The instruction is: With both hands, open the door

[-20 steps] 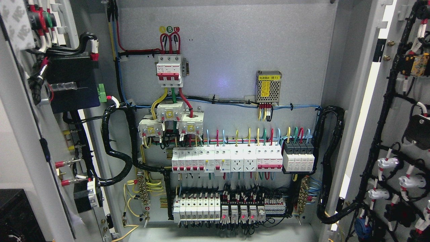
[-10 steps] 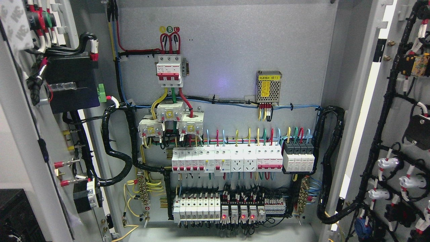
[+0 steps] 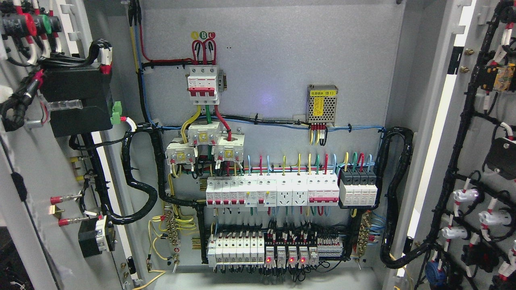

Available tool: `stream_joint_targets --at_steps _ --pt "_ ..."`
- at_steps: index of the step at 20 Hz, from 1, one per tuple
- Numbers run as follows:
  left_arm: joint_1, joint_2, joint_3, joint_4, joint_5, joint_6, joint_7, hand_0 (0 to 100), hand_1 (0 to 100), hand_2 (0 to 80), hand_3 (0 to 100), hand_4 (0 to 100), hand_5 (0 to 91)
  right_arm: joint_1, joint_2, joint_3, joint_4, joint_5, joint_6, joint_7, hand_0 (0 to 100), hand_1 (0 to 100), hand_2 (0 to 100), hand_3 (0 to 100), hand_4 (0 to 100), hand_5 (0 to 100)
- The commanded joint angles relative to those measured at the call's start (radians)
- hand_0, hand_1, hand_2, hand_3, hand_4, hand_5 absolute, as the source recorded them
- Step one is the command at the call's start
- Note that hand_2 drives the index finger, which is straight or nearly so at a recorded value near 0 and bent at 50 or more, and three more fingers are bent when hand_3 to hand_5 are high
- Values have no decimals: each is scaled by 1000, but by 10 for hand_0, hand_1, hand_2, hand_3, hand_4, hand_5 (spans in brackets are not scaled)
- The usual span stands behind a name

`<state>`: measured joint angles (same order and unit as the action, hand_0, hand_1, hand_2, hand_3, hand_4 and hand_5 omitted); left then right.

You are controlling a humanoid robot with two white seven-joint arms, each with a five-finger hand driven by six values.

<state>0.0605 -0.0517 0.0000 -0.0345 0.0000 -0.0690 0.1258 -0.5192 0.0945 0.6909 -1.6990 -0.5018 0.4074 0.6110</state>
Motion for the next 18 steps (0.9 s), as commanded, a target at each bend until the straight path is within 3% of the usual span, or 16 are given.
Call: stream_joint_targets --at_steps 1,9,12,15,18 --pt "126 15 -2 -281 -5 1 0 0 0 0 0 0 0 -13 42 9 64 0 -4 0 192 0 0 0 0 0" --pt "223 42 -23 -533 -3 -12 -2 0 0 0 0 0 0 -25 44 28 64 0 -6 0 192 0 0 0 0 0" --pt "272 101 -144 -649 -3 -40 -2 0 0 0 0 0 0 -27 48 47 62 -1 -6 0 192 0 0 0 0 0" --pt "341 191 -291 -816 0 -60 -2 0 0 0 0 0 0 -22 44 30 59 -1 -6 0 191 0 0 0 0 0" --pt "409 248 -327 -994 2 -64 -2 0 0 0 0 0 0 -18 30 -4 56 -3 -7 0 192 0 0 0 0 0"
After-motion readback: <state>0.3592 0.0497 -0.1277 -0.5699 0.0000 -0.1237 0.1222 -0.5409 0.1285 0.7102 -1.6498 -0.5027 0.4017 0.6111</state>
